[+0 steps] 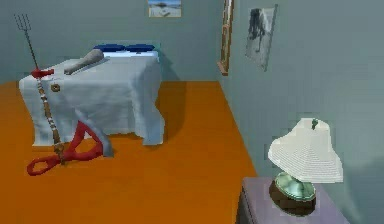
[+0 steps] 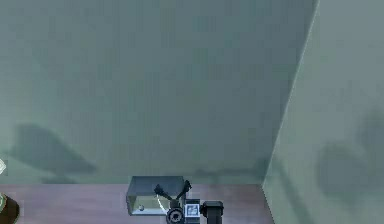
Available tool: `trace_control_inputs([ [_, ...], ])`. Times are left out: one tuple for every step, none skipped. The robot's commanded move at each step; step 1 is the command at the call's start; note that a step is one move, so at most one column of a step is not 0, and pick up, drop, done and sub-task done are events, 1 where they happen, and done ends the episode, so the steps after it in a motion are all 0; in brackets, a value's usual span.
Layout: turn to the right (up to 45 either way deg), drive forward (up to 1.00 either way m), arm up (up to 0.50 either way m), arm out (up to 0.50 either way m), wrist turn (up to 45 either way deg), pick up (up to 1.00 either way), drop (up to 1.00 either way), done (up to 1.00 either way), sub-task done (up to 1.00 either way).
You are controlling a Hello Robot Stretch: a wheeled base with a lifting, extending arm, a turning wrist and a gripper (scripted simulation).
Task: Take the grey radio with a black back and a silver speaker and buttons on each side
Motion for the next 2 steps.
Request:
trace_control_inputs([
  [0.0, 0.00, 0.00, 0.00, 0.0, 1.00, 0.00, 0.00, 0.00],
  [0.0, 0.00, 0.10, 0.00, 0.0, 0.00, 0.00, 0.00, 0.00],
])
